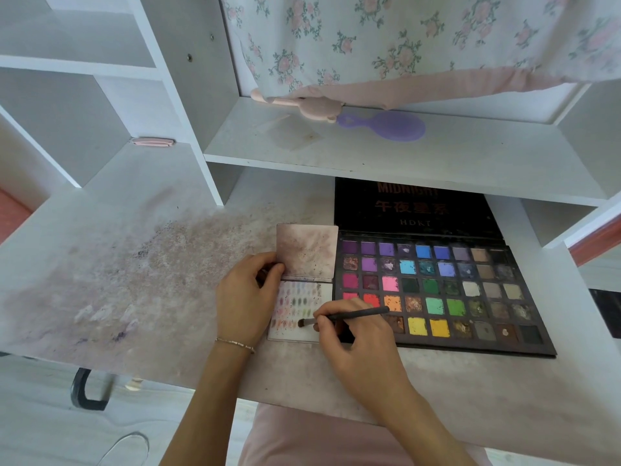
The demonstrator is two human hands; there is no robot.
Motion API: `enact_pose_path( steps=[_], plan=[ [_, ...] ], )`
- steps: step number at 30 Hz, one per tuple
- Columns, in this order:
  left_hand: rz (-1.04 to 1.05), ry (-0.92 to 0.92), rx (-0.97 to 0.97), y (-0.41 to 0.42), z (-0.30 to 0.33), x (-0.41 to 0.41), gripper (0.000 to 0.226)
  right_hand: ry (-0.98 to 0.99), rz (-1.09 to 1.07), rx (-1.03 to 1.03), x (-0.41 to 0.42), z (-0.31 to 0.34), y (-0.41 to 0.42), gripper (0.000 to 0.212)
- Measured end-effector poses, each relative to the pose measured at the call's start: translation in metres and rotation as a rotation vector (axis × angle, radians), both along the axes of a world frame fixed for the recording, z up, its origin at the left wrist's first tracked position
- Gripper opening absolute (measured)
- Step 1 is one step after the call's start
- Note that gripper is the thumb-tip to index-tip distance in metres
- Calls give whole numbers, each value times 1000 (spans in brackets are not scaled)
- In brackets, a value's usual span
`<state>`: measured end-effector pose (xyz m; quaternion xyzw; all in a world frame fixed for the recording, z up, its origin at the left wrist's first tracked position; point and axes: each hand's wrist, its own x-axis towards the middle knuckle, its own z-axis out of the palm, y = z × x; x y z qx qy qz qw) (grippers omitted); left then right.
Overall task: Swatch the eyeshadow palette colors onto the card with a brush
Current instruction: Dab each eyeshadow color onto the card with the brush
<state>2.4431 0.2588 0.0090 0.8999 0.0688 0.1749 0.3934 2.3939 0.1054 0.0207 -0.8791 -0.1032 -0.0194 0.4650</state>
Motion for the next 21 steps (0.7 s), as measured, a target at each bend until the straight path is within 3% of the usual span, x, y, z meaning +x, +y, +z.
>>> enact_pose_path(
  steps=[10, 21],
  plan=[
    [5, -7, 4, -1, 0, 1, 11, -12, 26, 9, 0, 0, -1, 11],
    [12, 12, -8, 0, 1, 0, 12, -59, -83, 419, -3, -2, -9, 22]
  ],
)
